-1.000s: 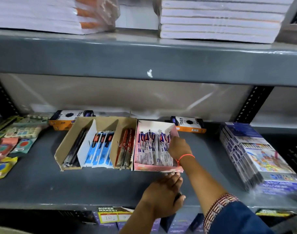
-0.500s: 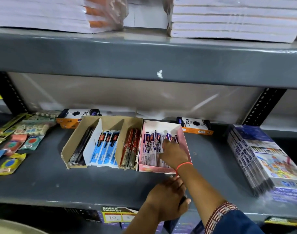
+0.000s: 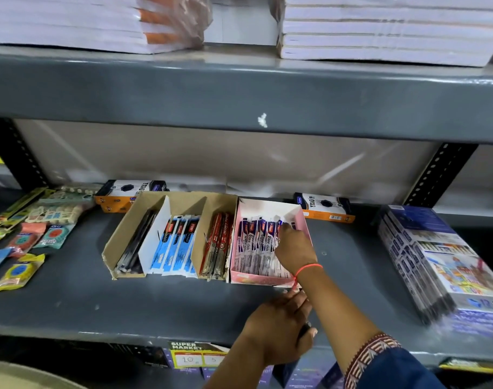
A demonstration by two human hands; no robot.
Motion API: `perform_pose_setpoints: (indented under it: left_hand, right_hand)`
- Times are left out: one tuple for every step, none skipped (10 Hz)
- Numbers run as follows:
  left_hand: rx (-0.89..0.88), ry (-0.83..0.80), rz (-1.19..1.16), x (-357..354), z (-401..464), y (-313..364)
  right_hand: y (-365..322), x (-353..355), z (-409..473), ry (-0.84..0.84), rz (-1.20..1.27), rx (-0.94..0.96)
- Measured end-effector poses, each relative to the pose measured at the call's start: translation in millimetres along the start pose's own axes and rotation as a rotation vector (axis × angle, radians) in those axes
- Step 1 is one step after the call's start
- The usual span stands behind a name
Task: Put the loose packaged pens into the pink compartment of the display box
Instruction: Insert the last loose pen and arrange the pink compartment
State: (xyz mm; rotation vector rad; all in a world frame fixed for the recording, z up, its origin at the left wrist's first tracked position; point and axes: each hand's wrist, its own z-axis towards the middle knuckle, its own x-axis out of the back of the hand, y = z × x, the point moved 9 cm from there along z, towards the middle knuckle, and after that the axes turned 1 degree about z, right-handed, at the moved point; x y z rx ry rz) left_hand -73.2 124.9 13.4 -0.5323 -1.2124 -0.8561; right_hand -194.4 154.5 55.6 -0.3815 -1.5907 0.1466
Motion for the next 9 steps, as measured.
perform_pose_setpoints:
  left_hand:
    - [0.033, -0.002, -0.013, -4, 0, -4]
    - [0.069, -0.089, -0.095, -10, 1, -7]
    - [0.087, -0.109, -0.124, -12, 1, -9]
    - [0.093, -0.128, -0.141, -16, 2, -11]
    - [0.077, -0.134, -0.121, -18, 2, -10]
    - [0.073, -0.129, -0.125, -17, 2, -9]
    - [0.073, -0.151, -0.117, -17, 3, -10]
    - [0.083, -0.176, -0.123, -20, 2, -10]
    - [0.111, -0.180, -0.131, -21, 2, -12]
  right_hand:
    - [-1, -3, 0, -0.007, -0.078, 0.014]
    - [-3, -13, 0, -0.014, -0.212, 0.020]
    - [3, -35, -1, -0.142, -0.160, -0.025]
    - [1, -48, -1, -0.233, -0.116, 0.006]
    - [-2, -47, 1, -0.231, -0.096, 0.043]
    - [2, -39, 5, -0.153, -0.080, 0.005]
    - [5, -43, 4, -0.198, -0.060, -0.032]
    - [4, -53, 5, -0.265, -0.027, -0.031]
    - [3, -44, 7, -0.165, 0.014, -0.019]
